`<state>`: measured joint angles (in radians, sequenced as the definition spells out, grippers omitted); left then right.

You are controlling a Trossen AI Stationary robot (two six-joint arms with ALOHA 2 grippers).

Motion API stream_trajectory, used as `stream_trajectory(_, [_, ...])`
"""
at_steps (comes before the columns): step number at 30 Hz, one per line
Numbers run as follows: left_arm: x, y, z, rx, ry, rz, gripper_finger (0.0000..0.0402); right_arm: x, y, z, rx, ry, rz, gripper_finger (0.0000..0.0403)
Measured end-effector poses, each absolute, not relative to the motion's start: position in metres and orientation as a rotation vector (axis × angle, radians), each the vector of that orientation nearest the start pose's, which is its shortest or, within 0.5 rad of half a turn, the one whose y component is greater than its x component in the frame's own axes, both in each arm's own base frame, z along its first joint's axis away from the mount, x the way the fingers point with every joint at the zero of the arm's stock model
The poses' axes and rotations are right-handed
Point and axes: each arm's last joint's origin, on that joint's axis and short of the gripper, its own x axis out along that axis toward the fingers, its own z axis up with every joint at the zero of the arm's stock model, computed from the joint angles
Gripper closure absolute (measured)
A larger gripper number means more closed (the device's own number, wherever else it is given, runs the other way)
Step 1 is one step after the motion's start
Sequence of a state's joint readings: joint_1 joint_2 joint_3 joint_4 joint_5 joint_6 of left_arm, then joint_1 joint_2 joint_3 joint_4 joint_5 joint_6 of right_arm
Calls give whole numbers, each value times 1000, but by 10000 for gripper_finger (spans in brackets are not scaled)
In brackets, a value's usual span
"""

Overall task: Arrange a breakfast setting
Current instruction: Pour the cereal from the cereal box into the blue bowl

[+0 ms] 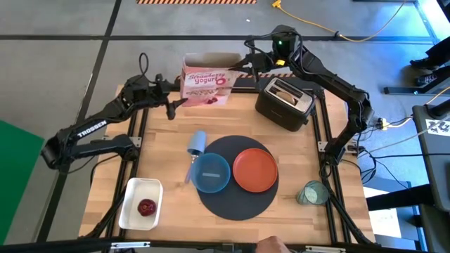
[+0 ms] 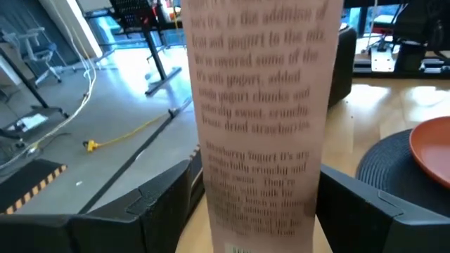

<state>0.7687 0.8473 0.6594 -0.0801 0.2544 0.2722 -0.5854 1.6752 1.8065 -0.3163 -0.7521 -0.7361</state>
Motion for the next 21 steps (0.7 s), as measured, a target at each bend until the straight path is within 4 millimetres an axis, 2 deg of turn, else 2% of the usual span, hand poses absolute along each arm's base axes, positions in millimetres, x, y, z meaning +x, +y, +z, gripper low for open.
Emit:
stream_trajectory(13, [156,122,286,144,296,404,133,329,-168,439,-606,77,282,403])
stream_trajectory(16, [159,119,286,147,294,382,157,330,-166,438,-600,82,292,403])
stream_trajectory(21, [162,115,286,152,294,360,226,332,-162,437,-587,90,308,403])
